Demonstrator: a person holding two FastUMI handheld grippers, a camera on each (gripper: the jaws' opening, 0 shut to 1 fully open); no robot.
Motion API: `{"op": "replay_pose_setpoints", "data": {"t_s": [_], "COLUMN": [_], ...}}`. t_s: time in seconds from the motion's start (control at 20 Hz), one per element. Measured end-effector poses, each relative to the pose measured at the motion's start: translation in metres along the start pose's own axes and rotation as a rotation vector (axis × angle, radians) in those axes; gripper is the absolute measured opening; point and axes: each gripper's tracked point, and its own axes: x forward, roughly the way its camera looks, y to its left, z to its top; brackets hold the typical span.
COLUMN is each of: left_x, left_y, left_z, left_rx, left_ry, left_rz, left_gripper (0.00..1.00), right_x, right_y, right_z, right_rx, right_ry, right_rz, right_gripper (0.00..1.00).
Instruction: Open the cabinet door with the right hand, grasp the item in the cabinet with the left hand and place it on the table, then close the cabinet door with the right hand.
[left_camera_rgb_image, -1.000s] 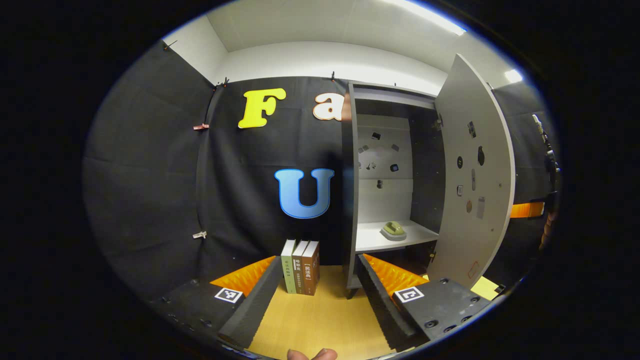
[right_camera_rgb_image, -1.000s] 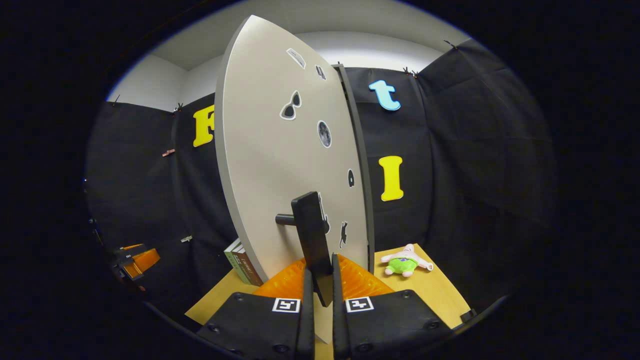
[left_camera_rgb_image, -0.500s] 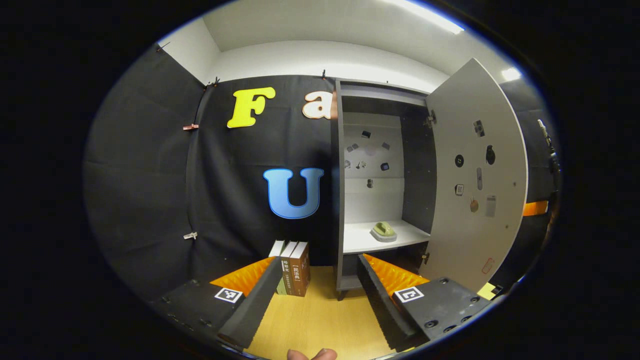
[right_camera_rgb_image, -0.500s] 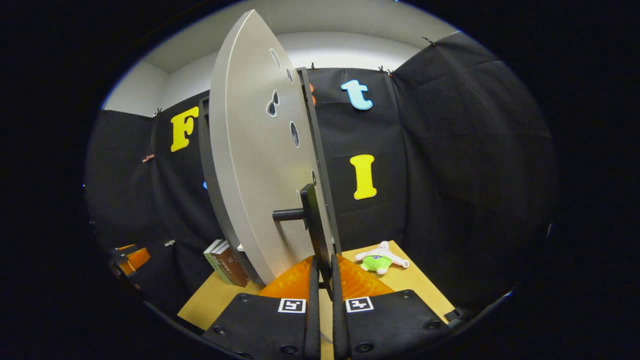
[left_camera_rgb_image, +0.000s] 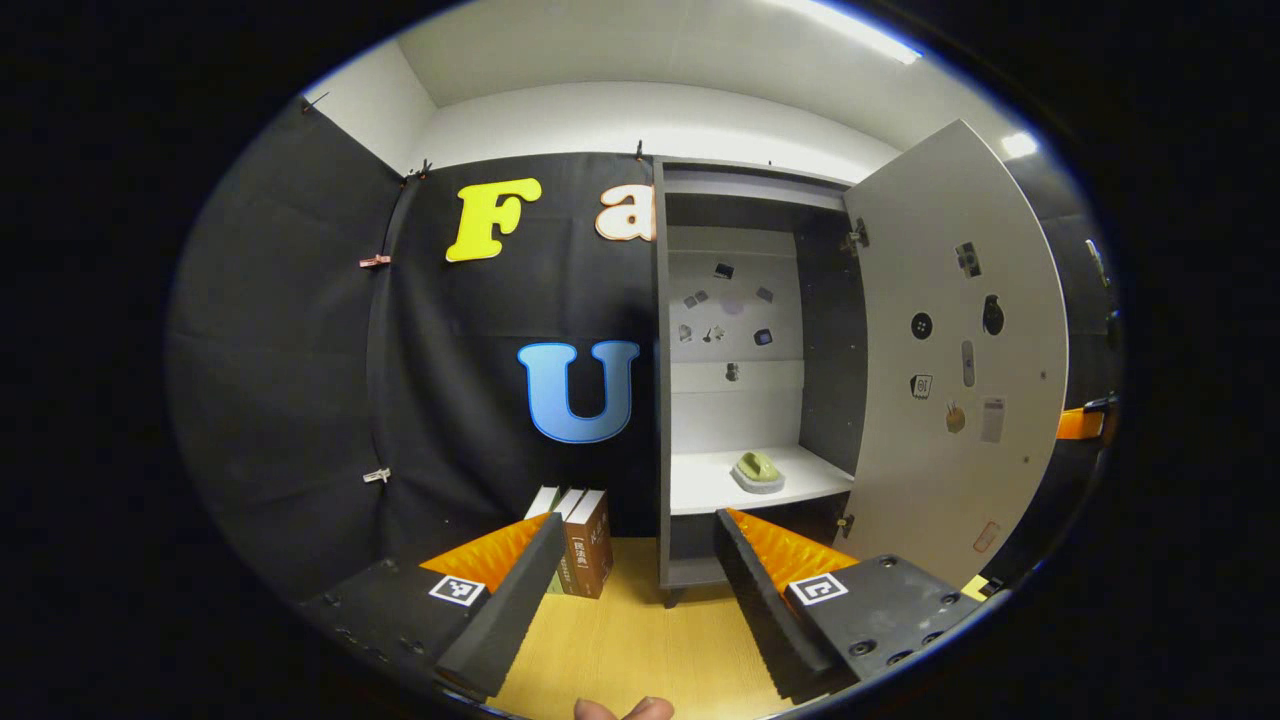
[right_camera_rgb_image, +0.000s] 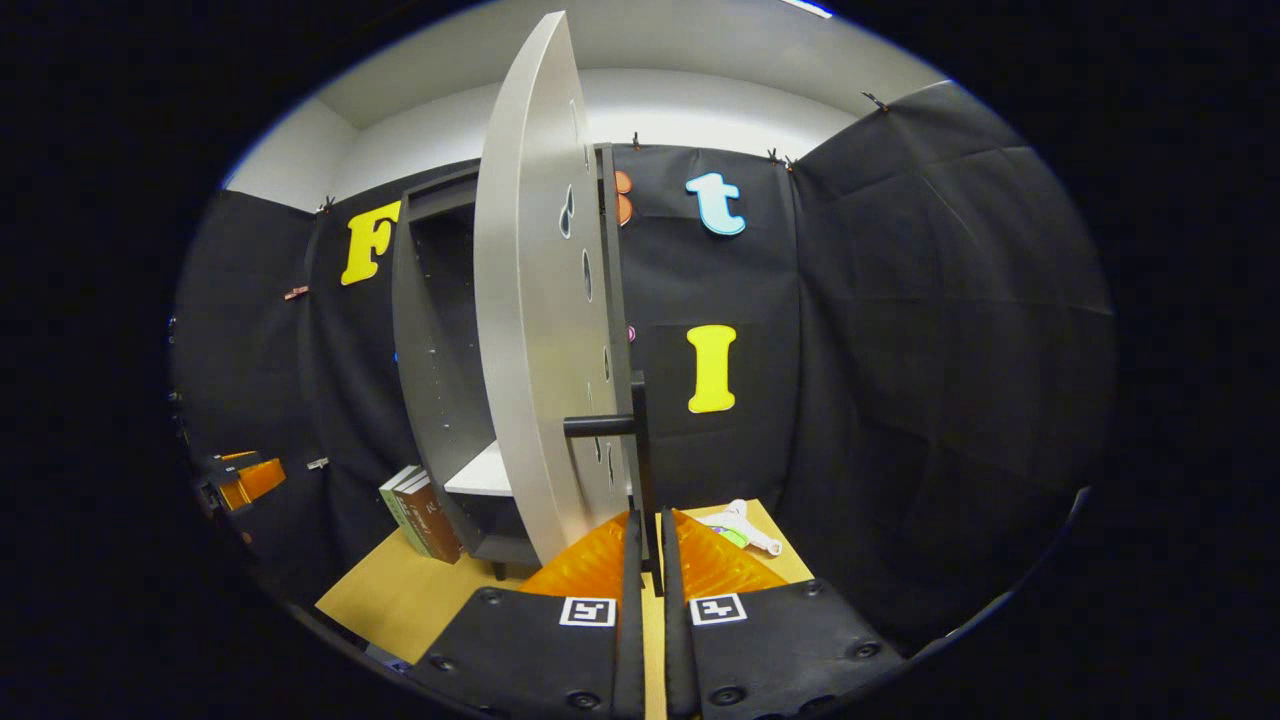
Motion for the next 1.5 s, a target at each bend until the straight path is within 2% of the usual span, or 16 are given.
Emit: {"op": "replay_pose_setpoints", "data": {"t_s": [0.05,0.2,0.25,0.35,0.45,0.6,0.75,0.85,1.0,1.25,1.45,1.5], "left_x": [0.002,0.006,0.008,0.012,0.018,0.029,0.049,0.063,0.088,0.151,0.21,0.225], "left_y": [-0.004,-0.015,-0.018,-0.026,-0.038,-0.058,-0.078,-0.094,-0.126,-0.163,-0.186,-0.189], "left_z": [0.001,0.003,0.004,0.006,0.006,0.006,0.008,0.001,-0.006,-0.004,-0.007,-0.007], "left_rx": [0.002,0.005,0.005,0.004,0.002,-0.017,0.001,0.004,-0.017,-0.039,-0.07,-0.065], "left_ry": [0.0,0.001,0.0,-0.004,-0.002,0.008,0.015,0.042,0.08,0.152,0.226,0.245], "left_rz": [-0.002,-0.008,-0.012,-0.023,-0.042,-0.078,-0.102,-0.116,-0.17,-0.234,-0.254,-0.255], "left_gripper": [0.92,0.94,0.92,0.94,0.94,0.92,0.94,0.95,0.93,0.94,0.93,0.93], "right_x": [-0.002,-0.007,-0.009,-0.018,-0.02,-0.018,-0.017,-0.018,-0.019,-0.024,-0.021,-0.02], "right_y": [-0.001,-0.009,-0.012,-0.027,-0.056,-0.087,-0.097,-0.105,-0.134,-0.165,-0.18,-0.188], "right_z": [0.002,0.003,0.002,0.011,0.024,0.022,0.013,0.006,0.005,0.003,-0.006,-0.007], "right_rx": [-0.003,0.0,0.01,0.027,0.023,0.067,0.128,0.12,0.092,0.046,0.043,0.036], "right_ry": [-0.007,-0.016,-0.019,-0.058,-0.121,-0.135,-0.124,-0.111,-0.127,-0.133,-0.104,-0.099], "right_rz": [0.007,0.03,0.042,0.029,-0.041,-0.141,-0.14,-0.133,-0.192,-0.248,-0.23,-0.232], "right_gripper": [0.12,0.12,0.21,0.31,0.58,1.0,0.97,0.97,0.98,0.98,0.98,1.0]}}
